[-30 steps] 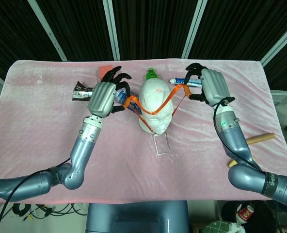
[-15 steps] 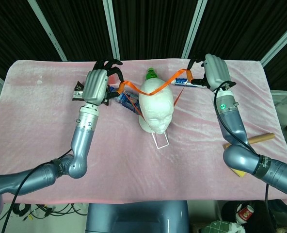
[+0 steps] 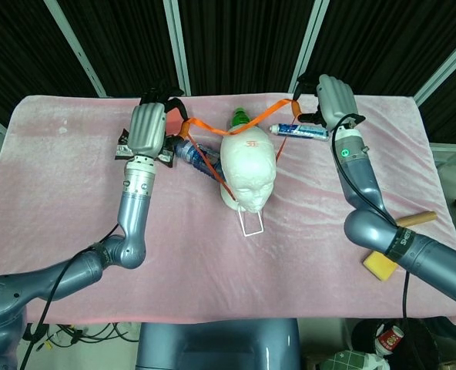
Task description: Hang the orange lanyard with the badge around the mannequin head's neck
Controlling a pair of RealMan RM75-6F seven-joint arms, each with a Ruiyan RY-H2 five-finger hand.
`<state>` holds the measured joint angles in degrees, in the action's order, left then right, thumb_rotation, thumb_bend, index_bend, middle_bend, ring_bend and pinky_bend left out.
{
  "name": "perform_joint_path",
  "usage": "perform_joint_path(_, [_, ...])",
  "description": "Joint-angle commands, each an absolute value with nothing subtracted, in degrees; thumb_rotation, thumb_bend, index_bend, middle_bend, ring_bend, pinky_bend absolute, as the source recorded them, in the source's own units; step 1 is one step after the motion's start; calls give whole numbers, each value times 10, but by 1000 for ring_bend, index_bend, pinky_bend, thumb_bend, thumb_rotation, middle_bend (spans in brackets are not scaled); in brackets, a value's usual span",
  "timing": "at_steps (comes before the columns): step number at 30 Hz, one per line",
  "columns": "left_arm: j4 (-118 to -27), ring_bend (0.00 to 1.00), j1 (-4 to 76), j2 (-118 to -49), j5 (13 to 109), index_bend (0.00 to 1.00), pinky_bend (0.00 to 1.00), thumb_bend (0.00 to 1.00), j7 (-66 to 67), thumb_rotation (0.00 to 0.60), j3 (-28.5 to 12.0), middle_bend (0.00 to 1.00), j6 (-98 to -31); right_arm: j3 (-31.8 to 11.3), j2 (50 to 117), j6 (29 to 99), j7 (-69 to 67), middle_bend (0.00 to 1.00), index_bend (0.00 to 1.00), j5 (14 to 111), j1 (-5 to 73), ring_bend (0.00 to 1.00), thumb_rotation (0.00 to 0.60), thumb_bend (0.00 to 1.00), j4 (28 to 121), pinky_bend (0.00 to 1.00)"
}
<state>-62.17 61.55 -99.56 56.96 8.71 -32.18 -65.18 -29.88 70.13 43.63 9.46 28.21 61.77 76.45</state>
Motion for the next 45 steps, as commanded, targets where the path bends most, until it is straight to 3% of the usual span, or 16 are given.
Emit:
perform_joint_path(1, [-568,63,632,-1021,572,617,118,421,73,600,-317,287,-641,-288,725,416,103,284,802,270,639,332,600,524,720,338])
perform_joint_path(19, [-308,54,699,-1145,576,582,118,354,-35,600,-311,282,-568,-263,834,344,108,280,788,256,705,331,600,495,503,335])
perform_joint_path(20, [-296,36,702,-1150,576,540,108,306,-38,600,-311,263,-565,-260,839,340,110,269,738,260,708,328,600,453,494,329])
perform_joint_path(23, [-266,0,707,-1162,572,327,29,100,-26,600,-306,149,-540,-250,847,322,117,194,450,267,713,293,600,278,472,293])
perform_joint_path(25, [-252,0,712,-1167,566,224,1,34,-14,600,-306,92,-519,-243,848,306,125,144,296,267,716,264,600,189,462,270])
perform_joint_path(28, [-250,0,716,-1170,567,154,0,19,-11,600,-305,52,-513,-231,844,281,138,112,191,262,719,238,600,140,456,243])
perform_joint_path(39, [-333,0,698,-1126,560,156,0,13,10,600,-321,43,-549,-243,782,280,108,103,121,235,690,232,600,136,501,237])
perform_joint_path(45, [-462,0,644,-1055,566,198,0,13,30,600,-320,51,-599,-258,719,294,59,103,115,248,631,234,600,136,560,237])
